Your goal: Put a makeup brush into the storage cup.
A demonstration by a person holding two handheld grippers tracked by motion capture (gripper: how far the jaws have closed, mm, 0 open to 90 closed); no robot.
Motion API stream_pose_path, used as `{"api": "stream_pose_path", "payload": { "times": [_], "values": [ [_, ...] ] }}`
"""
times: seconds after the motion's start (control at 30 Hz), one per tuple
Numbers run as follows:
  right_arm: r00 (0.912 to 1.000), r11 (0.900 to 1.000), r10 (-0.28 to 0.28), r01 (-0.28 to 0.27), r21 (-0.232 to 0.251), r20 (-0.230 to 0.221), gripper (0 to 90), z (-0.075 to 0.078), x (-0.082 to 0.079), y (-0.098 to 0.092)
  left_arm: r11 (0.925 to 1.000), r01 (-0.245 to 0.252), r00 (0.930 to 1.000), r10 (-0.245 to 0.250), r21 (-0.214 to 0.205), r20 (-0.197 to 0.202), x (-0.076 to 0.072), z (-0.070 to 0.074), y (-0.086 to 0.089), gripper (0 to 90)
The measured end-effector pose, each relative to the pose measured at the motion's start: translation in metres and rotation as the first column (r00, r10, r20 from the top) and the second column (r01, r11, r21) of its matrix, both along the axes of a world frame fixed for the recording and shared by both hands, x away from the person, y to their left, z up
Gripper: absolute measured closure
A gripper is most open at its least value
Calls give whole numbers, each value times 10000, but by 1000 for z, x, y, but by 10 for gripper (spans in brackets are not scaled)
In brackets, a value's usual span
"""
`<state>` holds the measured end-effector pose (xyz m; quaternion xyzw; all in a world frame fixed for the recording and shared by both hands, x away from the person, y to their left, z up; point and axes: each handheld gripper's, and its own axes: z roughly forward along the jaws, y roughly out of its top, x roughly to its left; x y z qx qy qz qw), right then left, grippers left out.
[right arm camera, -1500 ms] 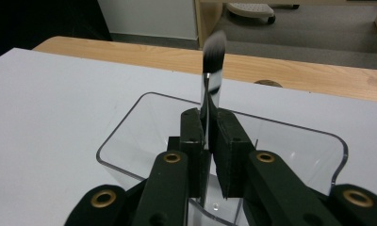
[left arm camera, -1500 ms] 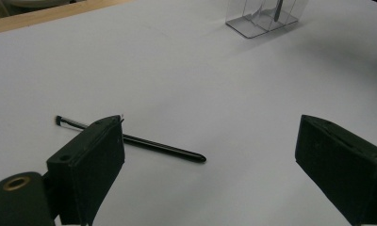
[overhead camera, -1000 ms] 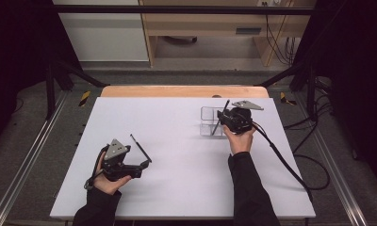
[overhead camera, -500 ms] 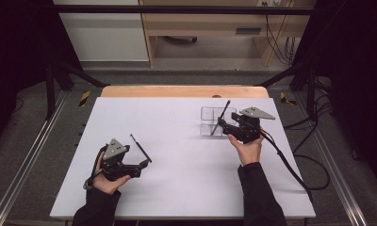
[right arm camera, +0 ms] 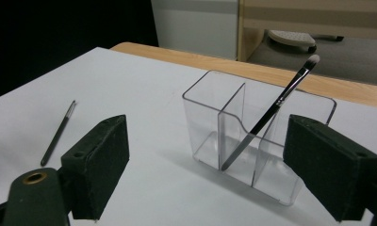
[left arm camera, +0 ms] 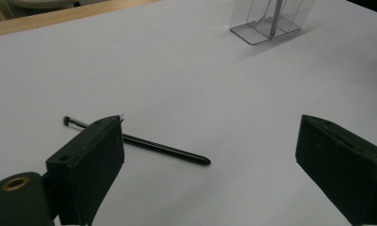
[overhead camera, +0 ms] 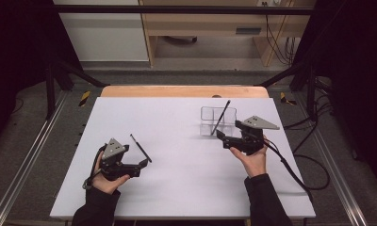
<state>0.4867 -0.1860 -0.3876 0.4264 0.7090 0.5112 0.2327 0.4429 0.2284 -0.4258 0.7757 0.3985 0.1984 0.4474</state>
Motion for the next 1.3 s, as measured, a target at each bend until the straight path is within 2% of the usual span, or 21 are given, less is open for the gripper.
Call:
{"api": "stream_pose_path", "payload": {
  "times": [0.23, 0.63, 0.83, 1.3],
  "values": [
    [9994, 9993, 344, -345, 175, 91, 134, -5, -16, -7, 10000, -43, 10000, 43, -42, -15, 0, 0, 1, 77],
    [9992, 9989, 375, -372, 289, -111, 127, -19, -35, -20, 9998, -208, 9998, 208, -55, -34, 1, 0, 3, 75],
    [9987, 9988, 479, -478, 98, -172, 116, -23, -40, -20, 9989, -460, 9989, 460, -48, -70, 3, 0, 4, 75],
    [9982, 9984, 530, -523, 226, -289, 113, -24, -42, -17, 9961, -875, 9954, 879, 99, -391, 14, -5, 2, 78]
  ]
}}
